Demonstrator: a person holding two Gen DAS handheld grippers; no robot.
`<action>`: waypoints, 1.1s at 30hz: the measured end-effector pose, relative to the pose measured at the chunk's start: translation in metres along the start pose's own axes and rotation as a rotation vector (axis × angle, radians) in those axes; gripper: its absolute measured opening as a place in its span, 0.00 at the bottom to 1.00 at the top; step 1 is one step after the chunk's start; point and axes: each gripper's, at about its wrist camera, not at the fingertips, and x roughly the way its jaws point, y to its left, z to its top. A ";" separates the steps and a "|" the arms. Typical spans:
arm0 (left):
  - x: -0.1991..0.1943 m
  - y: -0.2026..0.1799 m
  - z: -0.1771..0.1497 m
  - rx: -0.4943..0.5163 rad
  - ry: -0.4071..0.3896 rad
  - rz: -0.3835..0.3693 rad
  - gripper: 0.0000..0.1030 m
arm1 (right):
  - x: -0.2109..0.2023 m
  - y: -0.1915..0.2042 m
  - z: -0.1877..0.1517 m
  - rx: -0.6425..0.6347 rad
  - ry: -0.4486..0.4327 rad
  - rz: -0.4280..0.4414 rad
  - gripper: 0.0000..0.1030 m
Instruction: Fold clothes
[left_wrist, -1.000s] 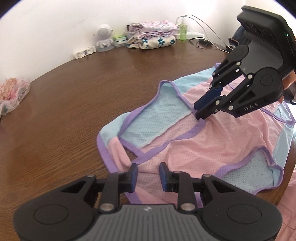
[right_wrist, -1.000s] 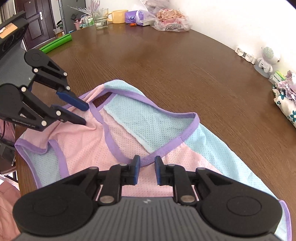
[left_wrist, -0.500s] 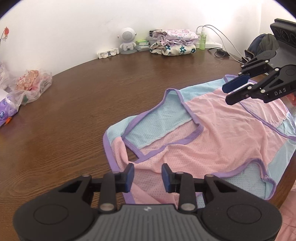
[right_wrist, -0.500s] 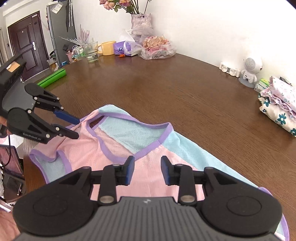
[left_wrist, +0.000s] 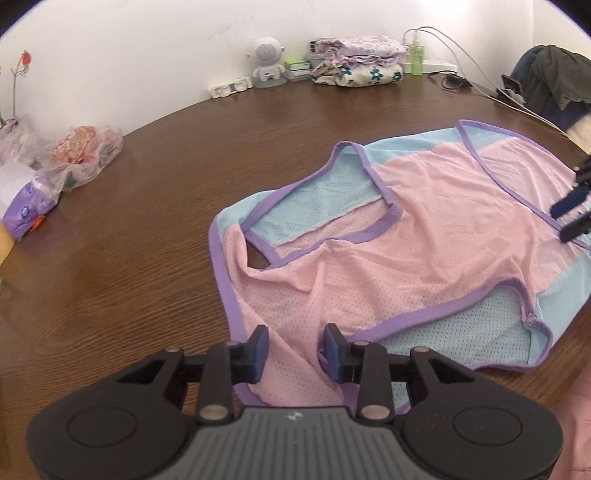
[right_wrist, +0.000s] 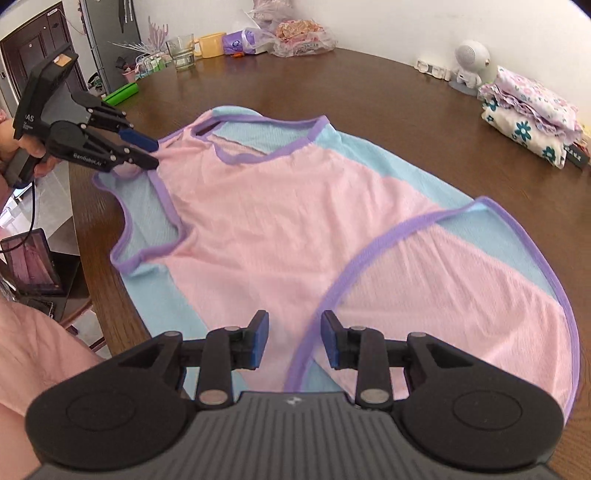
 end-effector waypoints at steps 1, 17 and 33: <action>-0.001 -0.001 0.002 -0.007 -0.001 0.015 0.31 | -0.002 0.000 -0.006 0.007 0.001 -0.008 0.31; -0.018 -0.141 0.022 0.442 -0.037 -0.192 0.29 | -0.021 0.010 -0.039 0.018 -0.044 -0.022 0.31; 0.001 -0.124 0.034 0.348 0.034 -0.182 0.18 | -0.020 0.013 -0.040 -0.029 -0.029 -0.029 0.33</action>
